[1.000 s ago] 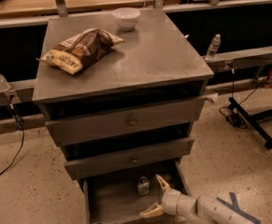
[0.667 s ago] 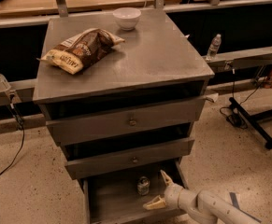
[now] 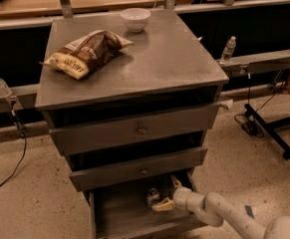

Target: Pick 7up can from bottom drawer and place on counter

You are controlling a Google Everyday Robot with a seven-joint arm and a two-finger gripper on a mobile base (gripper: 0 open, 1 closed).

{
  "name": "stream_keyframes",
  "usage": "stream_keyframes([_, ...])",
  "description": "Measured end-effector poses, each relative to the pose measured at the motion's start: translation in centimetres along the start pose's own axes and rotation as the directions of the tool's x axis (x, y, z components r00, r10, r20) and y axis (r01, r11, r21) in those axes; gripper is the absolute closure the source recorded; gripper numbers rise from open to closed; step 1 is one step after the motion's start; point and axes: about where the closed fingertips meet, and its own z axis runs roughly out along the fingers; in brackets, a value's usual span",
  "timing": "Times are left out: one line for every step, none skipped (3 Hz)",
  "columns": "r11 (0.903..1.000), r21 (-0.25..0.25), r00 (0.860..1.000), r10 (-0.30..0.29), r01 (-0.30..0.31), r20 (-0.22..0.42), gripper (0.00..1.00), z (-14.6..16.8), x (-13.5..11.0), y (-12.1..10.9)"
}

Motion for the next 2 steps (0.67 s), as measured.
stream_keyframes([0.9983, -0.057, 0.999, 0.002, -0.005, -0.050, 0.00, 3.9, 1.7, 0.4])
stream_keyframes([0.9950, -0.100, 0.991, -0.012, -0.001, -0.131, 0.00, 7.8, 3.7, 1.3])
